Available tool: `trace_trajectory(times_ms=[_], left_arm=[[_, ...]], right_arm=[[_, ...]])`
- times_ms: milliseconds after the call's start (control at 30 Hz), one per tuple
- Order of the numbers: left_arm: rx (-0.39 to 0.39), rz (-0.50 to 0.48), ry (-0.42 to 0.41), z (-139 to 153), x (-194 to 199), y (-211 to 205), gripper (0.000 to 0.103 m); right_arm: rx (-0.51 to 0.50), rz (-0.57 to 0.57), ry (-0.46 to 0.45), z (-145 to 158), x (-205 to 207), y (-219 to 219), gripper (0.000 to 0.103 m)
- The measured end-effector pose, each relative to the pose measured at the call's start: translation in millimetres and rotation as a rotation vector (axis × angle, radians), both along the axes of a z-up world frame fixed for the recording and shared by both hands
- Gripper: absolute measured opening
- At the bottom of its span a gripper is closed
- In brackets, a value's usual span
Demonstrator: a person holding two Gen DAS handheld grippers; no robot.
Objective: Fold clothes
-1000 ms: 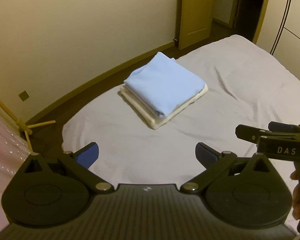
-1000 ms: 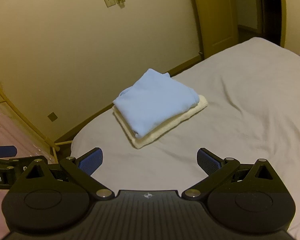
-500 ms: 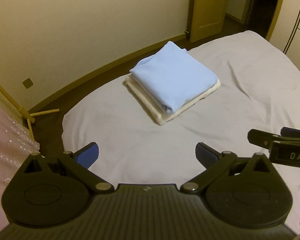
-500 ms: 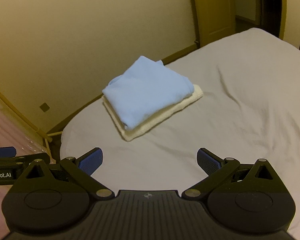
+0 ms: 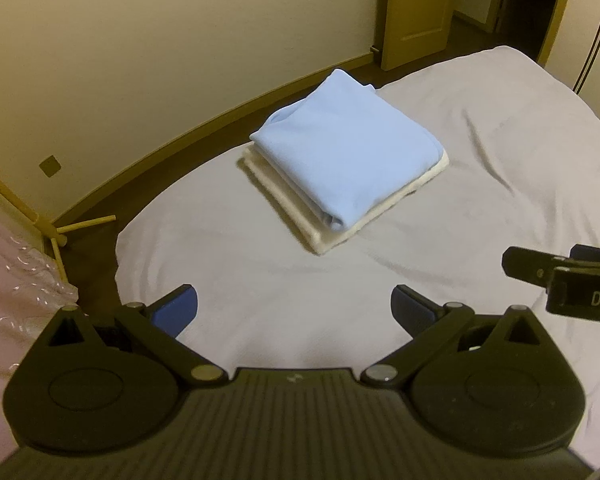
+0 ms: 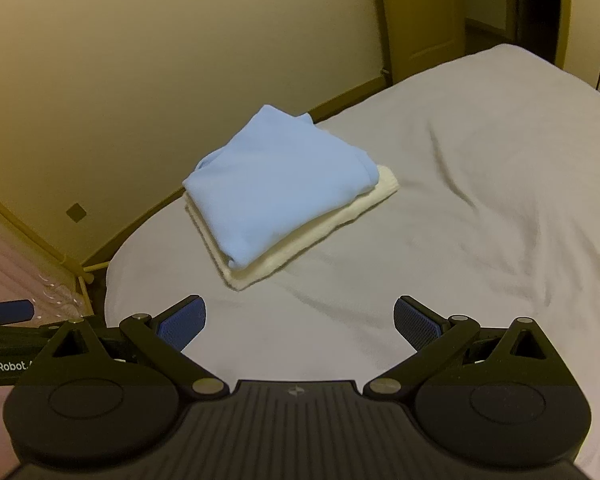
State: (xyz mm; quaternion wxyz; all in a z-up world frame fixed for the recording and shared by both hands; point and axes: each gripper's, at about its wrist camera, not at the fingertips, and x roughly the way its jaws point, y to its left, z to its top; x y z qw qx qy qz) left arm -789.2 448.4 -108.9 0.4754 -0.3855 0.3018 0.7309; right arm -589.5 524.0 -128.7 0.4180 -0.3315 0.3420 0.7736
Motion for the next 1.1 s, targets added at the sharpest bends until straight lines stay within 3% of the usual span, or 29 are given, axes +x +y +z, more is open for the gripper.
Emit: trace_trajectory(times_ms=[500,1100], left_arm=[[-0.027,-0.024,0.017,-15.4,-12.1,35.6,0.102],[-0.023,-0.031,0.004,-16.0,-17.1,42.0,0.102]], right_arm=[[-0.037,-0.002,-0.003,-14.8,-15.1,30.2,0.103],[-0.040,-0.007,-0.008,-14.4,-18.0,30.8,0.103]])
